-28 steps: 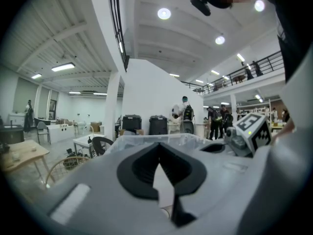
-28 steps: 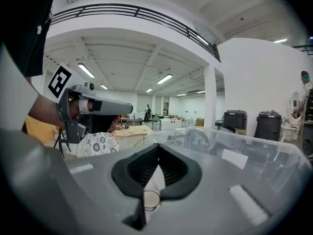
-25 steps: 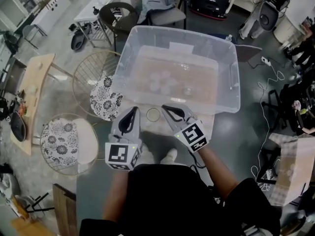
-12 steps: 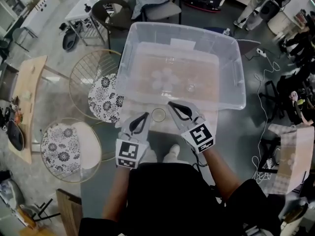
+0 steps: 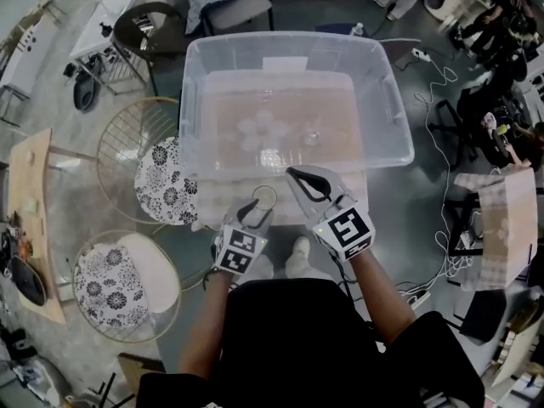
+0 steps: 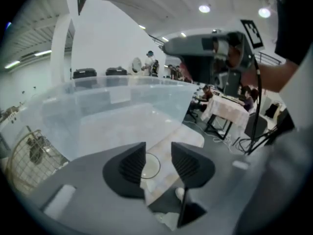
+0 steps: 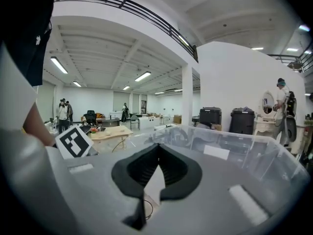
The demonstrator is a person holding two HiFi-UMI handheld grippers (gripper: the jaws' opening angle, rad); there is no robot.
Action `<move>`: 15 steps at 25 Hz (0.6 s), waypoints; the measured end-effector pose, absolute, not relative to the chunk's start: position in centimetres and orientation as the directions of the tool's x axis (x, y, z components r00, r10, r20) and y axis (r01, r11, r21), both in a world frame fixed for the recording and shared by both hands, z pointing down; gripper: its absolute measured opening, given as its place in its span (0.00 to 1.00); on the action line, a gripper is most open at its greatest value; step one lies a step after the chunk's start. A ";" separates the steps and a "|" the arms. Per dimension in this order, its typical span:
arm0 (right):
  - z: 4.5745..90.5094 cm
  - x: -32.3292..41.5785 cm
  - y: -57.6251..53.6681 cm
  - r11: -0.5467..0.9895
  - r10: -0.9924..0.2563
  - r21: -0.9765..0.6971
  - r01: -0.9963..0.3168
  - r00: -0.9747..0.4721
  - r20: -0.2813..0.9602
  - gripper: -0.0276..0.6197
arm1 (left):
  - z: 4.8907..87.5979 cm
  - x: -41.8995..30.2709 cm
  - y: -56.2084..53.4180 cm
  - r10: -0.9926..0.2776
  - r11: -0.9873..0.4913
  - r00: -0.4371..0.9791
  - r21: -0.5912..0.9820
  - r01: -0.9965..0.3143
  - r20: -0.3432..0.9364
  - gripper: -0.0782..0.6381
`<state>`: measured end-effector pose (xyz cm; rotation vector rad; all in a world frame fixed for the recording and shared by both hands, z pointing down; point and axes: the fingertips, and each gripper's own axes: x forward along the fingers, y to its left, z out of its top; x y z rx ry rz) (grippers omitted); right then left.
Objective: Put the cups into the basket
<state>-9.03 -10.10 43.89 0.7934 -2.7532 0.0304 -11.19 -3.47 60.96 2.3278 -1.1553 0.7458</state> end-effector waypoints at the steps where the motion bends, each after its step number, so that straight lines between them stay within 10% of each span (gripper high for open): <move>1: 43.9 -8.8 -10.2 0.841 -0.531 0.052 -0.538 -0.804 0.268 0.05 | 61.8 -10.8 -3.3 -0.551 -0.574 0.520 0.156 -0.804 0.653 0.35; 15: 43.2 -5.6 -10.3 0.765 -0.626 0.037 -0.642 -0.730 0.275 0.05 | 72.1 -7.2 -3.7 -0.287 -0.655 0.486 0.201 -0.728 0.826 0.41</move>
